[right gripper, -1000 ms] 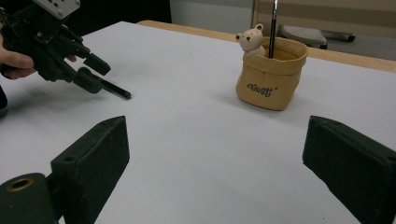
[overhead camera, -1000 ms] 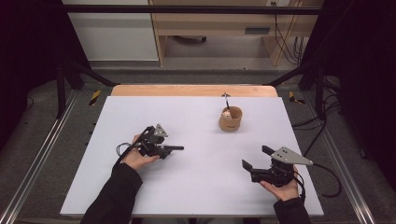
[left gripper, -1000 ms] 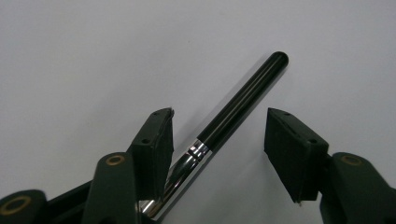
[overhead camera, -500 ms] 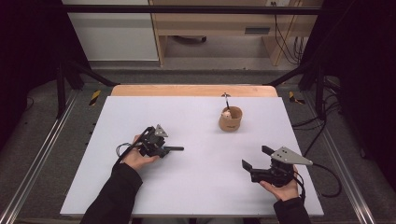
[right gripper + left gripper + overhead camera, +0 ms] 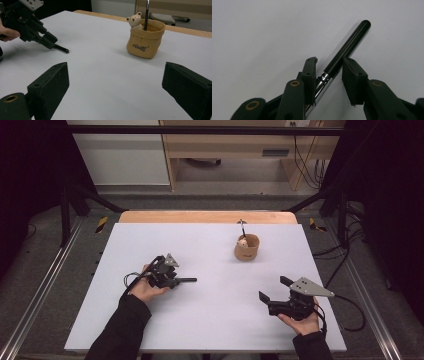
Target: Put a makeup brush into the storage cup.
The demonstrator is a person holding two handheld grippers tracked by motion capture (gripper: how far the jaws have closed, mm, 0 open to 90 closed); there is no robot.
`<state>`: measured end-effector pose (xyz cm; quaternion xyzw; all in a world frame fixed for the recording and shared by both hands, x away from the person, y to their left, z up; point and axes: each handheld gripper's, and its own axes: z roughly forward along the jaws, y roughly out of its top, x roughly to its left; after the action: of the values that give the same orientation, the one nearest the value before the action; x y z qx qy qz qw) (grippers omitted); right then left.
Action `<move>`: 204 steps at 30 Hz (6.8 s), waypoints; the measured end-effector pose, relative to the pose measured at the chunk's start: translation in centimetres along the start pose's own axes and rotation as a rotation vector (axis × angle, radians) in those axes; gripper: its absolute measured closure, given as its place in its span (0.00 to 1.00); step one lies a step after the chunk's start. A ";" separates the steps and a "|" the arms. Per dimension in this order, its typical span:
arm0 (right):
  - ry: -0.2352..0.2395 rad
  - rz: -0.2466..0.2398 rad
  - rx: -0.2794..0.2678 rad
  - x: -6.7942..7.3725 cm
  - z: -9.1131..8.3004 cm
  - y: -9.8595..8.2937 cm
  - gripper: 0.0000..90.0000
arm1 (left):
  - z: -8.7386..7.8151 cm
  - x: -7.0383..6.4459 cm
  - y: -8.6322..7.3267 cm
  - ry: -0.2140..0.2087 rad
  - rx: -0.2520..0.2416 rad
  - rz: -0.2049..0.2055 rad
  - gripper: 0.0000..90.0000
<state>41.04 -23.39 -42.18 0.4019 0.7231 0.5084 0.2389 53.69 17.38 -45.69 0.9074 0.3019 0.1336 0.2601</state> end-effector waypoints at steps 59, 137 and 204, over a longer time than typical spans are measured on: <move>0.002 -0.001 -0.002 0.0 -0.1 0.1 0.09 | -1.3 -1.3 1.5 -0.081 0.123 0.061 0.70; -0.012 -0.055 0.028 0.8 0.2 1.0 0.08 | -5.7 -3.8 2.3 -0.092 0.104 0.178 0.88; 0.121 -0.437 0.221 7.5 2.9 6.7 0.10 | -7.5 -8.9 4.3 -0.286 -0.018 0.304 0.88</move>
<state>41.30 -14.56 -36.54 0.2283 0.8570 0.3858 0.2541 45.76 11.87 -37.82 0.9499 0.1203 0.0441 0.2852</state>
